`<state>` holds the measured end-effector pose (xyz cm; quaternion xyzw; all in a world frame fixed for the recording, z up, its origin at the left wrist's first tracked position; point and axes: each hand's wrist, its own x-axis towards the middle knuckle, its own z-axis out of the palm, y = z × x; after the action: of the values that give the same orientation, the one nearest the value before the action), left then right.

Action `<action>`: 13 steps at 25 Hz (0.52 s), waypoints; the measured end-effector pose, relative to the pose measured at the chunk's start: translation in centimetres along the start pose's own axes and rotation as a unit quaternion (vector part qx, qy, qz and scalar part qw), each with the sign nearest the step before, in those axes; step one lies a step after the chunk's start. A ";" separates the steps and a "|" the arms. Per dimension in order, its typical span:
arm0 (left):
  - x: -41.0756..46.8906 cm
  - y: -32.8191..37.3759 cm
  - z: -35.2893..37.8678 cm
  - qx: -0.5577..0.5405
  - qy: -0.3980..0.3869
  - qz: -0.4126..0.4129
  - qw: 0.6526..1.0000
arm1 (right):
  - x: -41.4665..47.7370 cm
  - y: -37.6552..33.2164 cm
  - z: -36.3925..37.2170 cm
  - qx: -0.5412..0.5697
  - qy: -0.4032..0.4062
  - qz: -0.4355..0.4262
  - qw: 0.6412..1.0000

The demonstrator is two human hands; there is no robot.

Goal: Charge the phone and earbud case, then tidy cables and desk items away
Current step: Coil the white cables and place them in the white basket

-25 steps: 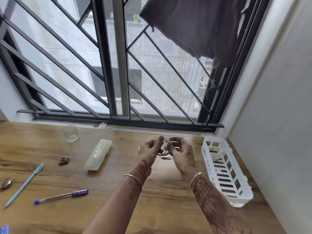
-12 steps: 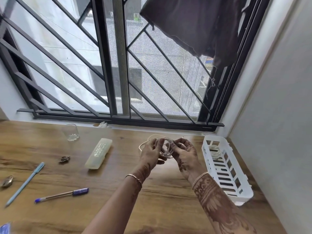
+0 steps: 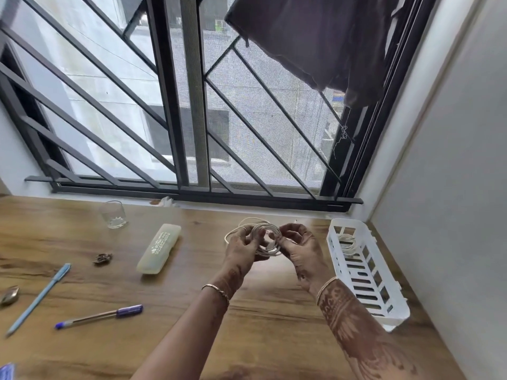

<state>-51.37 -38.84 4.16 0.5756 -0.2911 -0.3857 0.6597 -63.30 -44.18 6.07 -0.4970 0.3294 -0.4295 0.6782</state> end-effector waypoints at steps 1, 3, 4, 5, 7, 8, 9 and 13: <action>0.1 -0.1 0.1 -0.004 0.003 0.000 1.000 | 0.1 0.0 0.0 -0.033 0.003 -0.007 0.999; 0.2 -0.2 0.1 -0.016 0.005 -0.001 1.000 | 0.3 0.1 0.1 -0.082 0.011 -0.013 0.996; 0.2 -0.2 0.1 -0.026 0.005 -0.002 1.000 | 0.4 0.2 0.1 -0.096 0.014 -0.014 0.995; 0.2 -0.1 0.0 -0.037 0.003 -0.003 0.999 | 0.5 0.3 0.2 -0.104 0.014 -0.015 0.994; -0.1 0.1 -0.1 -0.055 -0.005 -0.003 0.998 | 0.5 0.2 0.4 -0.100 0.011 -0.011 0.995; -0.3 0.2 -0.3 -0.064 -0.009 -0.003 0.998 | 0.4 0.1 0.5 -0.085 0.009 -0.005 0.996; -0.4 0.3 -0.4 -0.070 -0.011 -0.002 0.997 | 0.2 0.0 0.7 -0.060 0.010 0.003 0.998; -0.3 0.5 -0.4 -0.002 -0.025 -0.016 1.000 | -0.1 0.2 1.0 0.023 0.040 0.000 0.999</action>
<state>-51.08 -38.36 4.58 0.5693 -0.2974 -0.4110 0.6469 -62.41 -43.62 6.18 -0.4636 0.3468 -0.4565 0.6755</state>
